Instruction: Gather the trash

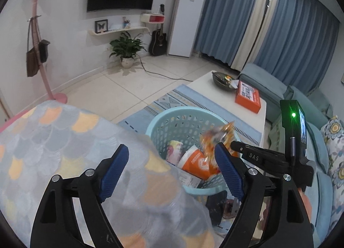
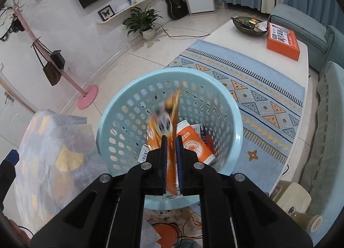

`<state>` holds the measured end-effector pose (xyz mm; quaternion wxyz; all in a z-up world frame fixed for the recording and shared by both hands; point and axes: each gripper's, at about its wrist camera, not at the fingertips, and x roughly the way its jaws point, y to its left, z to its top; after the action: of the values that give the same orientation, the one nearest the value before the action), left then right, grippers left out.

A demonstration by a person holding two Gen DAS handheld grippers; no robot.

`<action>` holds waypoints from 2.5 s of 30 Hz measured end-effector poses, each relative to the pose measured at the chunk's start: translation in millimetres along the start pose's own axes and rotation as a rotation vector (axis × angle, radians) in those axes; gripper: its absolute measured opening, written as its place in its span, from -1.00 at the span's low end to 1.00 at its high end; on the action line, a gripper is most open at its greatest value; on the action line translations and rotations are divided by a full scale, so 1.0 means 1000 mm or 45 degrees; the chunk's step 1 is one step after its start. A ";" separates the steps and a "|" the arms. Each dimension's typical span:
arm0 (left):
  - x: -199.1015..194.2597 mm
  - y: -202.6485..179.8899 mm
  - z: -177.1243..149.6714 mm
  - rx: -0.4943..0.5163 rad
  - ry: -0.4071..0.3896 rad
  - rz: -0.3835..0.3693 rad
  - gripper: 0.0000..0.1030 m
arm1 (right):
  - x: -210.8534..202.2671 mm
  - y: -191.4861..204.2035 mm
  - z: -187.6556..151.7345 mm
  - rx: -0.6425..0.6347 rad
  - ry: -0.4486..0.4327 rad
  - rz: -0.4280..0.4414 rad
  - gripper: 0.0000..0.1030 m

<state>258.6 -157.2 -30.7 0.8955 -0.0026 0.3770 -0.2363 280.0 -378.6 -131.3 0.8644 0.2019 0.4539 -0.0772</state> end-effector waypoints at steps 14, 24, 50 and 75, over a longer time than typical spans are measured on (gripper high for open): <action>-0.073 0.039 -0.033 -0.110 -0.115 0.014 0.63 | -0.069 0.037 -0.025 -0.123 -0.193 0.028 0.24; -0.129 0.073 -0.079 -0.214 -0.213 0.101 0.68 | -0.143 0.082 -0.061 -0.273 -0.369 0.095 0.31; -0.139 0.089 -0.136 -0.211 -0.427 0.415 0.75 | -0.162 0.096 -0.136 -0.302 -0.595 -0.047 0.37; -0.137 0.079 -0.138 -0.155 -0.416 0.456 0.78 | -0.168 0.100 -0.154 -0.344 -0.614 -0.041 0.44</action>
<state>115.5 -5.2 -51.7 0.9704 -0.0280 0.2354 -0.0471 98.9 -231.9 -44.1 0.9653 0.0534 0.2444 -0.0756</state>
